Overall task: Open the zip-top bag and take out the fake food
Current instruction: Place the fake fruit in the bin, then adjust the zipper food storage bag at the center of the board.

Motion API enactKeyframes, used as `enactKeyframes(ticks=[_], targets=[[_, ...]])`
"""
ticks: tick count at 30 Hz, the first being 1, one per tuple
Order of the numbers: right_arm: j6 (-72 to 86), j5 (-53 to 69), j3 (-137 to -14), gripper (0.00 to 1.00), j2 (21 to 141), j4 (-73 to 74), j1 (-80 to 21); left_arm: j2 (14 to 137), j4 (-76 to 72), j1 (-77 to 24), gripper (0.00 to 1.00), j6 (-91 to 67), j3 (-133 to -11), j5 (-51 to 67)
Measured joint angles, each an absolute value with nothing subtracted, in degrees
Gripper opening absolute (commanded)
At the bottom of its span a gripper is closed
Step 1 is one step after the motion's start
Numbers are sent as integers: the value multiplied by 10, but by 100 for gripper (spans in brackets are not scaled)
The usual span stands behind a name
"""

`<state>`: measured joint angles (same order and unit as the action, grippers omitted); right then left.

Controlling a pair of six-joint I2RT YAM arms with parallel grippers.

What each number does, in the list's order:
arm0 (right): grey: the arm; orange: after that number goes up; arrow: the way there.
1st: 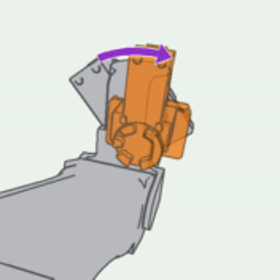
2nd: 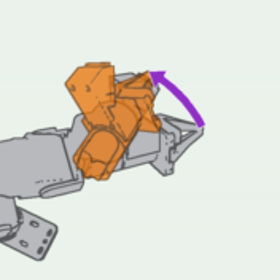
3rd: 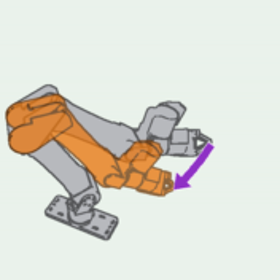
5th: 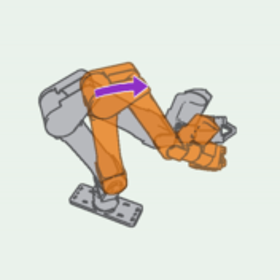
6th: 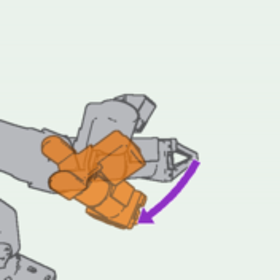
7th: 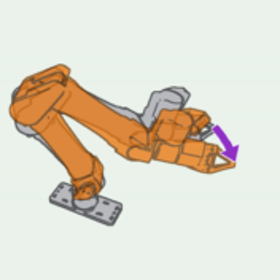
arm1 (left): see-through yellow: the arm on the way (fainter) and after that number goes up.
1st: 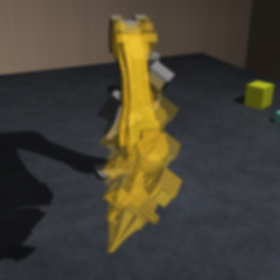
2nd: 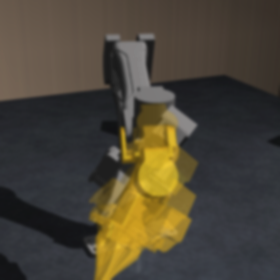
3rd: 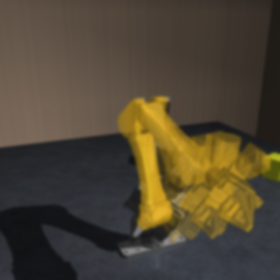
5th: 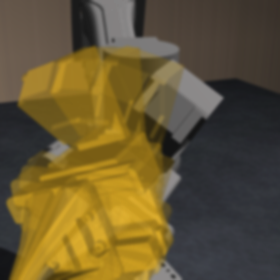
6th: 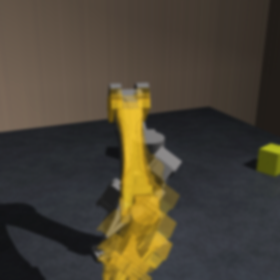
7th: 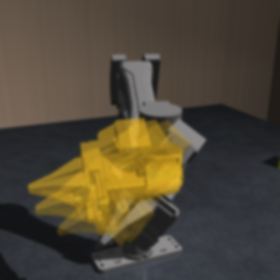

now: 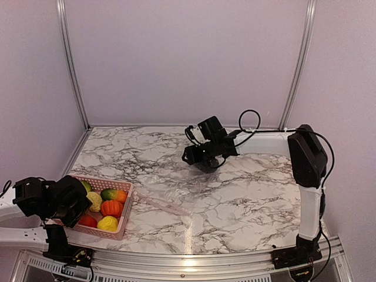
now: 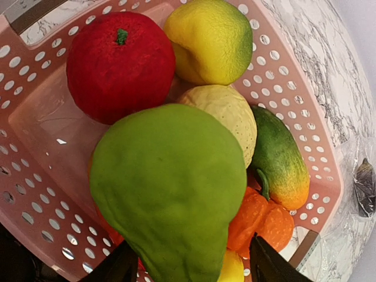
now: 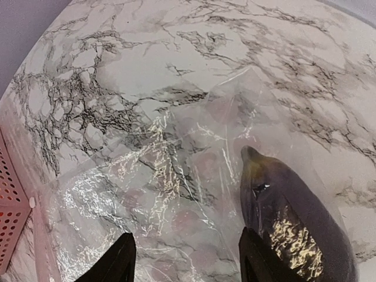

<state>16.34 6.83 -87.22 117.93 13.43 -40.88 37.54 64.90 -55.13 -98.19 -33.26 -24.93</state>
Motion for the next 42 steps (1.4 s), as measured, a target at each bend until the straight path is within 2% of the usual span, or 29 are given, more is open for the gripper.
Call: enactKeyframes(ticks=[8, 17, 23, 28, 35, 42], targets=[[121, 40, -872, 72, 1178, 142, -380, 371, 651, -551, 82, -976, -338, -273], [93, 36, -872, 82, 1173, 142, -331, 425, 644, -551, 86, -885, -424, -313], [77, 58, -872, 82, 1175, 142, -309, 495, 586, -551, 86, -788, -472, -315], [73, 77, -872, 74, 1190, 143, -308, 559, 495, -551, 86, -700, -481, -283], [87, 96, -855, 49, 1192, 135, -308, 638, 401, -551, 84, -620, -489, -220], [110, 107, -809, 20, 1162, 112, -314, 716, 298, -551, 70, -557, -502, -156]])
